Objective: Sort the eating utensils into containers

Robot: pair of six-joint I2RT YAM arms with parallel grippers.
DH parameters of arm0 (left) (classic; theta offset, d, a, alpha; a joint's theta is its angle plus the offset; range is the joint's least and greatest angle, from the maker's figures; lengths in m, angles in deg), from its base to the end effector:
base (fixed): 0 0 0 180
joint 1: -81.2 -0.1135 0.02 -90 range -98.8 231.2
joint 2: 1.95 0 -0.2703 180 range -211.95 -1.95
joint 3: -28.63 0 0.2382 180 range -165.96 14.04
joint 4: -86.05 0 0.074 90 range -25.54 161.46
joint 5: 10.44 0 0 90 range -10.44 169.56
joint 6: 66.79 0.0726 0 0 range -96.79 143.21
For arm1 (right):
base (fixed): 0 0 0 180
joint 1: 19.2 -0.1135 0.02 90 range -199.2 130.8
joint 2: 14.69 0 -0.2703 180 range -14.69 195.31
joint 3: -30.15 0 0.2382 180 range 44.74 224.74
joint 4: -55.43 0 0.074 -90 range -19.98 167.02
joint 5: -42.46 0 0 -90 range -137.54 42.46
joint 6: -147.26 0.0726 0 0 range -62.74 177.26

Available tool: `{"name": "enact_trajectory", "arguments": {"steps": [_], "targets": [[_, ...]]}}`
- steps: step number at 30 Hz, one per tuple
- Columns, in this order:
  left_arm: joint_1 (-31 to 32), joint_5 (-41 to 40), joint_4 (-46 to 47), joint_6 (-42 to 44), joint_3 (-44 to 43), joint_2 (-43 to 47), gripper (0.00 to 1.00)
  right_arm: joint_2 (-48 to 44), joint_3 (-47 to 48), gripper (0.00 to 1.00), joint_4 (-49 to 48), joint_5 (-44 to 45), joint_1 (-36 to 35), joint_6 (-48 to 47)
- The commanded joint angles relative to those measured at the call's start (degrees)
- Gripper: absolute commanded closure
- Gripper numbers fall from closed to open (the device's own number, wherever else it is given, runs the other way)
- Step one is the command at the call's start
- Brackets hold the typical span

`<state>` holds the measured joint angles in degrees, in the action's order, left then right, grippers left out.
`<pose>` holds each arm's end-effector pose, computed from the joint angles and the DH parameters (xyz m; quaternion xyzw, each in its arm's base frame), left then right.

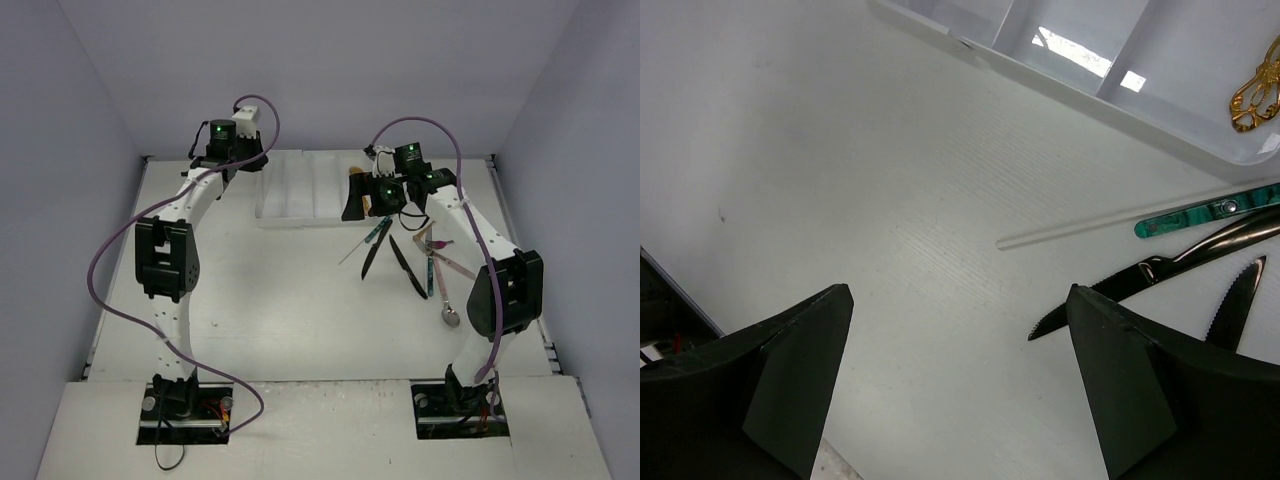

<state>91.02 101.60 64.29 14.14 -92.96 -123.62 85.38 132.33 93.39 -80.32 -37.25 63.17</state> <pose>0.5188 -0.1175 0.2907 0.1124 0.8123 -0.2464 0.5166 0.3822 0.1659 0.3093 -0.2180 0.8359 0.3364 0.3750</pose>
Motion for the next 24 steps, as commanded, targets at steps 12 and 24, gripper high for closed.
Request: {"name": "enact_trajectory", "arguments": {"steps": [12, 24], "targets": [[0.37, 3.41, 7.26, -4.95, -3.78, -3.8, 1.0, -3.22, 0.43, 0.15, -1.84, -0.1, 0.74, -0.64], [0.81, 4.42, 3.06, -4.73, -0.48, -1.92, 0.84, -2.52, 0.21, 0.16, -1.84, 0.25, 0.74, -0.02]]}}
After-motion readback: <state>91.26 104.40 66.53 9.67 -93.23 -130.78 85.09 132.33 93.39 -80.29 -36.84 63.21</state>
